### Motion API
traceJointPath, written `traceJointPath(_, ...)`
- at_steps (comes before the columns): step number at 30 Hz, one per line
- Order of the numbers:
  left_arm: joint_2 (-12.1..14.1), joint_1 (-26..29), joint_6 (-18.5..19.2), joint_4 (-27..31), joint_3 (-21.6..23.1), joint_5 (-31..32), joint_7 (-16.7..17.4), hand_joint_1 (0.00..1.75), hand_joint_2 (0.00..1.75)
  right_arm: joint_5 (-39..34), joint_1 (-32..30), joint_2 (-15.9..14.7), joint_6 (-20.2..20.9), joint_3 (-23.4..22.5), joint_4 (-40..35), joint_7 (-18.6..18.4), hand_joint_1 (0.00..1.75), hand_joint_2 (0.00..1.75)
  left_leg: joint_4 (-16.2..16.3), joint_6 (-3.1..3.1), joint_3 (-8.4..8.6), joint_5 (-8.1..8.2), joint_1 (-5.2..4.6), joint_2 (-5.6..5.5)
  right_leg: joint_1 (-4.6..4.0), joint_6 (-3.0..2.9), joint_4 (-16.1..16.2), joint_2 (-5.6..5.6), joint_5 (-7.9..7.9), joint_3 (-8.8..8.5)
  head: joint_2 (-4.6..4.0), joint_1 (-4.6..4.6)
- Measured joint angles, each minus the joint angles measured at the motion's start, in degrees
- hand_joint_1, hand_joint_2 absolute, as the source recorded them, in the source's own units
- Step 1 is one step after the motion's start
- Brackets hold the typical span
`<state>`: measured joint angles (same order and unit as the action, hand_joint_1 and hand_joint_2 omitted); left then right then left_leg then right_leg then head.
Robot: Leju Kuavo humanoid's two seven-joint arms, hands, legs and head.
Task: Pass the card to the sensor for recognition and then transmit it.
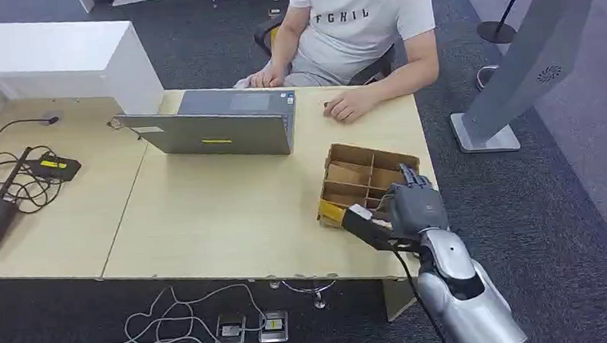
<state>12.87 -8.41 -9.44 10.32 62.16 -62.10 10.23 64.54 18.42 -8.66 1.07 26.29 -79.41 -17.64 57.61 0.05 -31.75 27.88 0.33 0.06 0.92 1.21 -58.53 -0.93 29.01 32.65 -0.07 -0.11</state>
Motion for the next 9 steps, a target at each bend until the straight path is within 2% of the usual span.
traceJointPath(5,0.07,0.0,0.13,0.0,0.07,0.0,-0.28,0.0,0.0,0.0,0.78,-0.11,-1.42,-2.14,-4.72,1.92,1.75,1.75,0.0,0.0,0.0,0.0,0.0,0.0,0.0,0.0,0.0,0.0,0.0,0.0,0.02,0.02)
traceJointPath(9,0.09,0.0,0.35,0.0,0.22,0.11,-0.68,0.0,0.0,-0.33,2.16,-0.24,-2.33,-3.97,-7.97,4.85,1.75,1.75,0.0,0.0,0.0,0.0,0.0,0.0,0.0,0.0,0.0,0.0,0.0,0.0,0.0,0.02)
